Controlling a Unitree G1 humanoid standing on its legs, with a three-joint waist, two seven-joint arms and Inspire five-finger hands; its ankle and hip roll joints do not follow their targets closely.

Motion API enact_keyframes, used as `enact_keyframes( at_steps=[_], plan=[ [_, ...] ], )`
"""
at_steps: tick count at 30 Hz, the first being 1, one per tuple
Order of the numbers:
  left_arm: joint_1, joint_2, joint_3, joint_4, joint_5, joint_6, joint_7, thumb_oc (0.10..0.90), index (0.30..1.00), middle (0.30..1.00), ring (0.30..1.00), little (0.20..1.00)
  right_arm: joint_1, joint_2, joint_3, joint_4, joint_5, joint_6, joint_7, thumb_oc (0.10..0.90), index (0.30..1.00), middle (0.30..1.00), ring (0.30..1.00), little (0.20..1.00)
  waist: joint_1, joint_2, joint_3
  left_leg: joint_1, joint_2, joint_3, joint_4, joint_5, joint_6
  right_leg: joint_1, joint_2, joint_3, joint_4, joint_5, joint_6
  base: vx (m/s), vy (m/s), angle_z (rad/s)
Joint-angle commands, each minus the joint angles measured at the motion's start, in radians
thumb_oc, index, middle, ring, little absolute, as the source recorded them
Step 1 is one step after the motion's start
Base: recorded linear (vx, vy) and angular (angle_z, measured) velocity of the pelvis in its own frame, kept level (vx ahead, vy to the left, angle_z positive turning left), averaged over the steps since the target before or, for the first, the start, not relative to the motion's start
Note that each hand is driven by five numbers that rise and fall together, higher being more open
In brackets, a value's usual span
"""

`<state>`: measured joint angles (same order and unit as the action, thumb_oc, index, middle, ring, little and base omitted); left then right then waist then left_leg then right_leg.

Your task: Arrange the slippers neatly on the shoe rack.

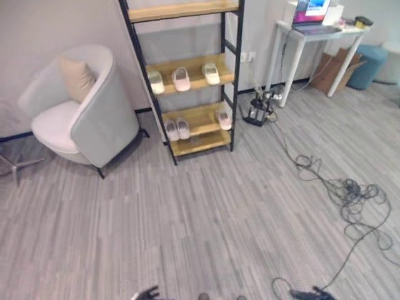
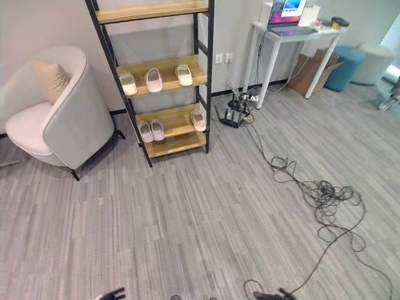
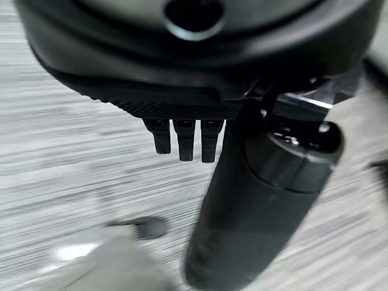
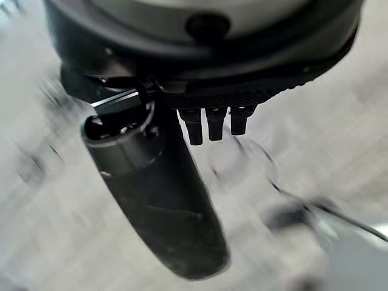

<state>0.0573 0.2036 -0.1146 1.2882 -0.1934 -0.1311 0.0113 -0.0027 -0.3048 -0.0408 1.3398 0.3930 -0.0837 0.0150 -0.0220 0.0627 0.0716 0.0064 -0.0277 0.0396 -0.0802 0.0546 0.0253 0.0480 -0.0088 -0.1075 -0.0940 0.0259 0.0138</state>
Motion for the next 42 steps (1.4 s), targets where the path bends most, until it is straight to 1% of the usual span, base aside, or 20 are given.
enact_keyframes(
  at_steps=[1,10,11,13,14,15,17,19,21,23,24,25,28,29,33,35,36,38,39,42],
  plan=[
    [-0.082,0.078,0.037,0.029,0.043,-0.036,0.038,0.8,0.9,0.9,0.9,0.9,0.031,-0.103,0.01,0.018,-0.022,-0.037,-0.05,0.8,0.9,0.9,0.9,0.9,-0.001,-0.035,-0.021,0.055,0.036,-0.009,-0.007,-0.057,-0.051,0.022,-0.022,-0.004,0.007,-0.071,0.085,0.0,0.0,0.0],
    [-0.124,0.028,-0.087,0.023,0.142,-0.019,0.042,0.8,0.9,0.9,0.9,0.9,0.031,-0.053,0.048,0.001,-0.064,-0.03,-0.078,0.8,0.9,0.9,0.9,0.9,-0.02,-0.043,-0.004,0.056,0.049,-0.016,0.003,-0.054,-0.068,0.045,-0.021,-0.05,0.018,-0.083,0.061,-0.01,-0.002,0.18],
    [-0.12,0.036,-0.097,0.0,0.138,-0.024,0.039,0.8,0.9,0.9,0.9,0.9,0.027,-0.031,0.099,-0.015,-0.099,-0.031,-0.079,0.8,0.9,0.9,0.9,0.9,-0.014,-0.072,0.012,0.031,0.068,-0.03,0.12,-0.097,-0.073,0.031,-0.007,-0.019,0.062,-0.1,0.042,-0.04,-0.081,0.11],
    [-0.117,0.042,-0.097,-0.008,0.137,-0.025,0.038,0.8,0.9,0.9,0.9,0.9,0.029,-0.023,0.116,-0.018,-0.112,-0.028,-0.075,0.8,0.9,0.9,0.9,0.9,-0.009,-0.085,0.024,0.003,0.073,-0.022,0.208,-0.102,-0.076,0.026,0.0,-0.004,0.083,-0.11,0.034,-0.07,-0.106,-0.16],
    [-0.118,0.05,-0.103,-0.022,0.141,-0.026,0.035,0.8,0.9,0.9,0.9,0.9,0.03,-0.015,0.129,-0.02,-0.118,-0.025,-0.071,0.8,0.9,0.9,0.9,0.9,0.0,-0.095,0.042,-0.05,0.087,-0.015,0.327,-0.08,-0.077,0.024,0.011,0.004,0.104,-0.122,0.024,-0.15,-0.235,-0.28],
    [-0.129,0.07,-0.123,-0.072,0.169,-0.029,0.042,0.8,0.9,0.9,0.9,0.9,0.03,0.004,0.152,-0.03,-0.134,-0.014,-0.066,0.8,0.9,0.9,0.9,0.9,0.013,-0.121,0.077,-0.176,0.146,0.028,0.578,0.03,-0.07,0.032,0.023,0.006,0.137,-0.131,-0.005,-0.13,-0.252,-0.15],
    [-0.115,0.081,-0.142,-0.101,0.208,-0.031,0.05,0.8,0.9,0.9,0.9,0.9,0.036,0.016,0.182,-0.029,-0.16,-0.004,-0.056,0.8,0.9,0.9,0.9,0.9,0.038,-0.149,0.089,-0.254,0.13,0.073,0.735,0.017,-0.041,0.043,0.019,0.012,0.154,-0.126,-0.017,-0.06,-0.145,-0.08],
    [-0.092,0.081,-0.151,-0.116,0.236,-0.04,0.049,0.8,0.9,0.9,0.9,0.9,0.031,0.03,0.209,-0.03,-0.178,-0.002,-0.043,0.8,0.9,0.9,0.9,0.9,0.076,-0.145,0.097,-0.323,0.066,0.084,0.719,-0.026,-0.028,0.048,0.03,0.028,0.186,-0.14,-0.011,0.03,0.013,-0.56],
    [-0.063,0.076,-0.139,-0.108,0.259,-0.037,0.051,0.8,0.9,0.9,0.9,0.9,0.035,0.04,0.222,-0.04,-0.188,-0.004,-0.035,0.8,0.9,0.9,0.9,0.9,0.102,-0.129,0.093,-0.335,0.03,0.098,0.576,-0.01,-0.027,0.064,0.047,0.046,0.205,-0.159,-0.001,0.15,0.062,-0.3],
    [-0.053,0.07,-0.139,-0.093,0.275,-0.039,0.061,0.8,0.9,0.9,0.9,0.9,0.036,0.046,0.229,-0.046,-0.194,-0.005,-0.036,0.8,0.9,0.9,0.9,0.9,0.111,-0.115,0.093,-0.337,0.028,0.101,0.482,0.021,-0.032,0.078,0.06,0.053,0.222,-0.175,0.0,0.15,0.072,-0.19],
    [-0.049,0.06,-0.138,-0.082,0.273,-0.034,0.068,0.8,0.9,0.9,0.9,0.9,0.037,0.051,0.243,-0.057,-0.211,-0.008,-0.036,0.8,0.9,0.9,0.9,0.9,0.126,-0.078,0.098,-0.351,0.038,0.104,0.284,0.112,-0.054,0.105,0.089,0.065,0.257,-0.207,-0.005,0.15,0.091,-0.35],
    [-0.046,0.053,-0.139,-0.076,0.266,-0.033,0.068,0.8,0.9,0.9,0.9,0.9,0.037,0.052,0.247,-0.06,-0.224,-0.008,-0.037,0.8,0.9,0.9,0.9,0.9,0.131,-0.066,0.098,-0.347,0.036,0.089,0.241,0.129,-0.064,0.117,0.098,0.071,0.278,-0.219,-0.009,0.19,0.115,-0.33],
    [-0.017,0.087,-0.103,-0.11,0.224,-0.024,0.028,0.8,0.9,0.9,0.9,0.9,0.046,0.022,0.236,-0.059,-0.26,0.003,-0.026,0.8,0.9,0.9,0.9,0.9,0.103,-0.039,0.062,-0.215,0.013,0.051,0.191,0.092,-0.023,0.126,0.096,0.05,0.386,-0.253,0.025,0.17,0.104,-0.27],
    [0.012,0.097,-0.097,-0.182,0.216,-0.028,0.023,0.8,0.9,0.9,0.9,0.9,0.069,0.019,0.22,-0.068,-0.261,0.001,-0.022,0.8,0.9,0.9,0.9,0.9,0.098,-0.038,0.054,-0.193,0.003,0.044,0.207,0.074,-0.012,0.134,0.083,0.045,0.423,-0.236,0.042,0.14,0.092,-0.27],
    [0.088,0.098,-0.084,-0.272,0.19,-0.028,0.006,0.8,0.9,0.9,0.9,0.9,0.094,0.003,0.211,-0.109,-0.312,0.006,-0.009,0.8,0.9,0.9,0.9,0.9,0.1,-0.022,0.065,-0.078,-0.053,0.046,0.257,-0.019,0.059,0.059,-0.023,0.022,0.808,0.06,0.169,0.07,0.107,-0.14],
    [0.079,0.099,-0.091,-0.254,0.183,-0.034,0.0,0.8,0.9,0.9,0.9,0.9,0.088,-0.009,0.209,-0.139,-0.346,0.007,-0.018,0.8,0.9,0.9,0.9,0.9,0.08,0.009,0.083,-0.024,-0.057,0.028,0.272,-0.049,0.083,-0.03,-0.05,-0.01,1.006,0.096,0.151,0.03,0.148,-0.12],
    [0.065,0.09,-0.089,-0.229,0.187,-0.032,0.02,0.8,0.9,0.9,0.9,0.9,0.084,-0.008,0.201,-0.14,-0.344,0.006,-0.026,0.8,0.9,0.9,0.9,0.9,0.066,0.018,0.093,0.0,-0.059,0.018,0.278,-0.066,0.087,-0.076,-0.076,-0.027,1.029,0.067,0.132,0.03,0.089,0.13],
    [0.048,0.084,-0.078,-0.155,0.196,-0.033,0.045,0.8,0.9,0.9,0.9,0.9,0.085,-0.004,0.197,-0.127,-0.334,0.001,-0.039,0.8,0.9,0.9,0.9,0.9,0.045,0.016,0.104,0.041,-0.07,-0.013,0.284,-0.09,0.082,-0.141,-0.113,-0.047,0.955,0.027,0.107,0.05,-0.048,0.14],
    [0.037,0.027,-0.109,-0.111,0.227,-0.041,0.091,0.8,0.9,0.9,0.9,0.9,0.069,0.013,0.196,-0.107,-0.313,0.005,-0.059,0.8,0.9,0.9,0.9,0.9,0.057,-0.002,0.11,0.051,-0.082,-0.044,0.307,-0.112,0.08,-0.149,-0.128,-0.055,0.839,0.008,0.096,0.11,-0.198,0.13],
    [-0.029,-0.008,-0.161,-0.07,0.266,-0.017,0.084,0.8,0.9,0.9,0.9,0.9,0.067,0.043,0.245,-0.095,-0.3,0.006,-0.042,0.8,0.9,0.9,0.9,0.9,0.04,-0.071,0.117,0.074,-0.118,-0.096,0.365,-0.172,0.058,-0.153,-0.099,0.093,0.366,0.044,0.112,0.15,-0.268,0.67]
  ],
)
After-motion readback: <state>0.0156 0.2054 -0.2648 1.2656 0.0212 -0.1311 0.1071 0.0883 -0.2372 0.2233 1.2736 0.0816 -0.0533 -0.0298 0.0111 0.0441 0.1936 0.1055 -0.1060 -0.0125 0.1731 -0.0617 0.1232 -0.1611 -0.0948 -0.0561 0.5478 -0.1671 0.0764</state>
